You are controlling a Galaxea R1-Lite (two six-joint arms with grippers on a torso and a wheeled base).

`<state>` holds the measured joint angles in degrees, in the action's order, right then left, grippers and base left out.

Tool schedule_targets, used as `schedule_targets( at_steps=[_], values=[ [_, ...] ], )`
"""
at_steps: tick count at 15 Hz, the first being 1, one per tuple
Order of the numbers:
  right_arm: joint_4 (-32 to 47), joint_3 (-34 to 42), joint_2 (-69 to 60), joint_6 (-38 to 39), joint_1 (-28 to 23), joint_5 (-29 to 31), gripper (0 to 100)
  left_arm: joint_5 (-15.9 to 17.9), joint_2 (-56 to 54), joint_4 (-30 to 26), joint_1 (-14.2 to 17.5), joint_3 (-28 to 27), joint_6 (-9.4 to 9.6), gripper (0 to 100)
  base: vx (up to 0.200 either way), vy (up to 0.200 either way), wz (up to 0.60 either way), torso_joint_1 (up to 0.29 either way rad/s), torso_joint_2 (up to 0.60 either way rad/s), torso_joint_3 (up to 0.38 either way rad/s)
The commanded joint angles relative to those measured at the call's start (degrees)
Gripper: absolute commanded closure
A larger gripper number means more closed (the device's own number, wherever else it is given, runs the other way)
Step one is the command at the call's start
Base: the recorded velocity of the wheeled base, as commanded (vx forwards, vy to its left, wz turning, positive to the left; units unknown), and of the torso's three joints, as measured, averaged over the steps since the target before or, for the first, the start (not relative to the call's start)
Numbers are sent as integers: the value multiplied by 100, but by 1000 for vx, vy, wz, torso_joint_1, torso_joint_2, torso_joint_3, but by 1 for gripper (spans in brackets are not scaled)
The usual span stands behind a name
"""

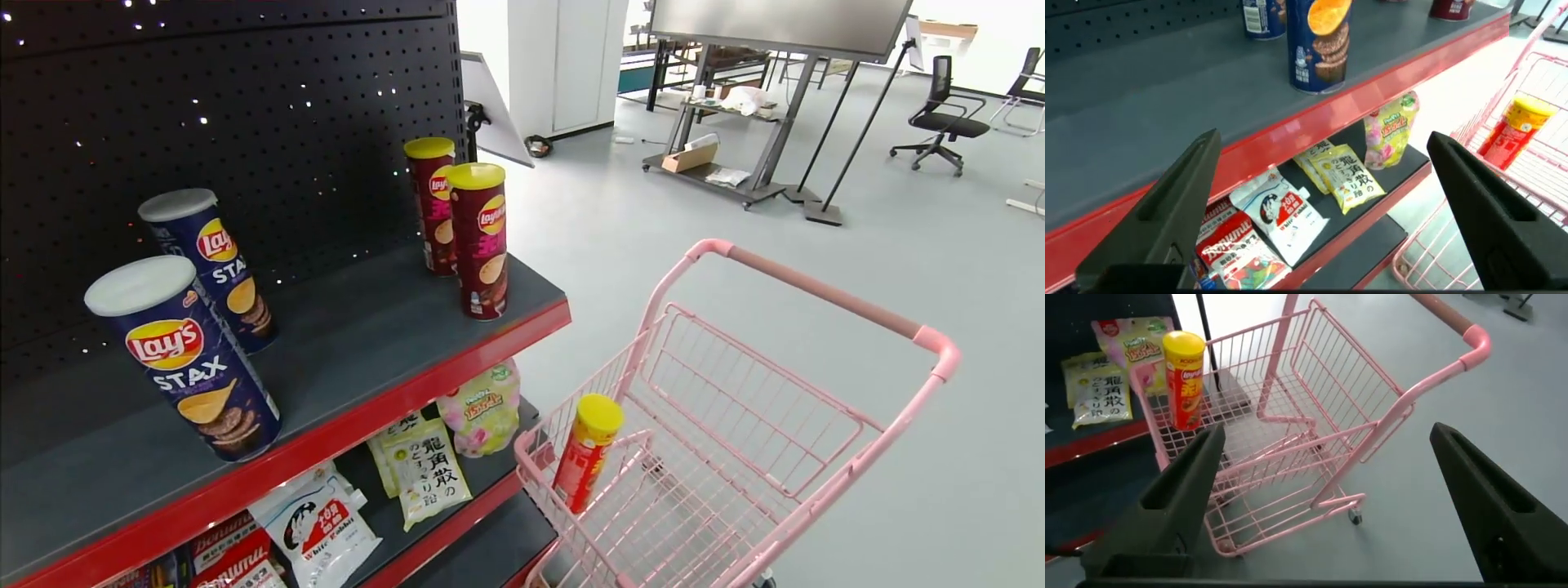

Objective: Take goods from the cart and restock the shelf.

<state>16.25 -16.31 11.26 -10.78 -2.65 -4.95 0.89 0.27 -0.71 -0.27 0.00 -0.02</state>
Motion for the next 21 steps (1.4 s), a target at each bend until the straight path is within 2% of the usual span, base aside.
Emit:
schedule_targets(
  at_steps=[1, 12, 14, 15, 17, 21],
  values=[
    [1, 49, 7, -3, 1, 3, 0, -1, 0, 0, 0, 0, -6, 0, 0, 0, 0, -149, 349, 193],
    [-43, 242, -10, 14, 18, -32, 0, -1, 0, 0, 0, 0, 2, 0, 0, 0, 0, -122, 307, 182],
    [-1019, 260, 781, 383, 89, -173, 0, -1, 0, 0, 0, 0, 2, 0, 0, 0, 0, 0, 0, 0],
    [-2091, 330, 1493, 1183, 449, -437, 0, -1, 0, 0, 0, 0, 2, 0, 0, 0, 0, 0, 0, 0],
    [-3585, 278, 2917, 1992, 730, -437, 0, -1, 0, 0, 0, 0, 2, 0, 0, 0, 0, 0, 0, 0],
    [-3690, -39, 4745, 2071, 1003, -709, 0, -1, 0, 0, 0, 0, 2, 0, 0, 0, 0, 0, 0, 0]
  ],
)
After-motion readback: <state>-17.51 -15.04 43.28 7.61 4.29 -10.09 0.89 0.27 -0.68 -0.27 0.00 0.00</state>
